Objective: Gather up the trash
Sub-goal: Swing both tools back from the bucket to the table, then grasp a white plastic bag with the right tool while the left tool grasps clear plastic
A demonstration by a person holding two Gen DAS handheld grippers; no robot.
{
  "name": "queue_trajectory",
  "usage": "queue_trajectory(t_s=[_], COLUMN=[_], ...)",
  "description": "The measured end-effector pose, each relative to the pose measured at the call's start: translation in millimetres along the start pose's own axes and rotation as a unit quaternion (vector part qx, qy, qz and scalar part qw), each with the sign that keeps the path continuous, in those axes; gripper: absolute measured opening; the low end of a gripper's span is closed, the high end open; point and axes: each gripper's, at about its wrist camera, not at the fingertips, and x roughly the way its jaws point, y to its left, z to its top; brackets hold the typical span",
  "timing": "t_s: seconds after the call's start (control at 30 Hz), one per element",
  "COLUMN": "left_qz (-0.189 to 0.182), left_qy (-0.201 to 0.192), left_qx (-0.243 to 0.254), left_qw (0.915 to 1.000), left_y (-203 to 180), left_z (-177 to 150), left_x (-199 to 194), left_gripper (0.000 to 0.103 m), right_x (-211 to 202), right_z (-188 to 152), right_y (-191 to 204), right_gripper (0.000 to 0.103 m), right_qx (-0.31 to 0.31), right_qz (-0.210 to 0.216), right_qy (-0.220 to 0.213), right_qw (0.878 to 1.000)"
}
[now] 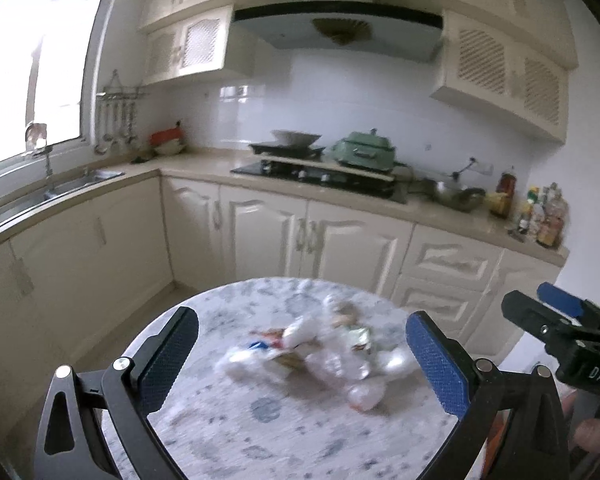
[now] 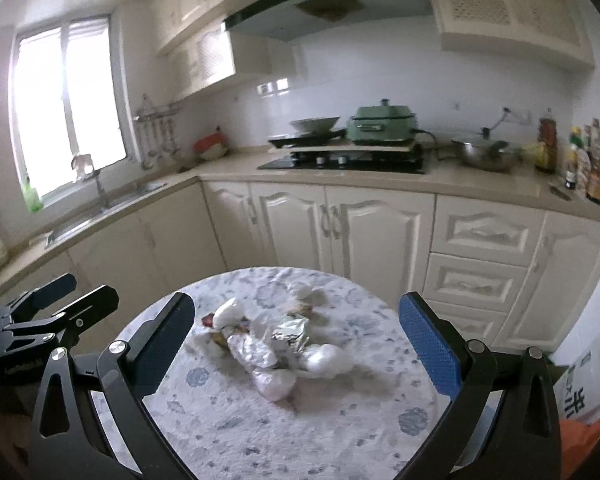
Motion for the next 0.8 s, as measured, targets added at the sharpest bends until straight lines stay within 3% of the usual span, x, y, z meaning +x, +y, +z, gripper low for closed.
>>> queue_trajectory(t_s=[0.3, 0.57, 0.8], left_qz=[0.027, 0.026, 0.037], left_qy=[0.057, 0.106, 0.144], left_qx=[-0.022, -0.030, -0.003], left_qw=[0.9978, 0.9936, 0.9889], left_y=[17.3, 40.4, 48.4], left_z=[-3.6, -4.3, -12.4], left_x=[35.0, 92.4, 156.8], left_gripper=[0.102, 0.102, 0.102], right_x=[56.2, 107.3, 149.2], right_z=[-23.5, -44.2, -56.2], right_y=[17.0, 31.8, 36.6], right_gripper=[0.103, 0.103, 0.091], right_qx=[-0.023, -0.049, -0.059], right_qz=[0.017, 0.037, 0.051], right_qy=[0.071, 0.114, 0.154], right_qw=[0.997, 0.992, 0.985])
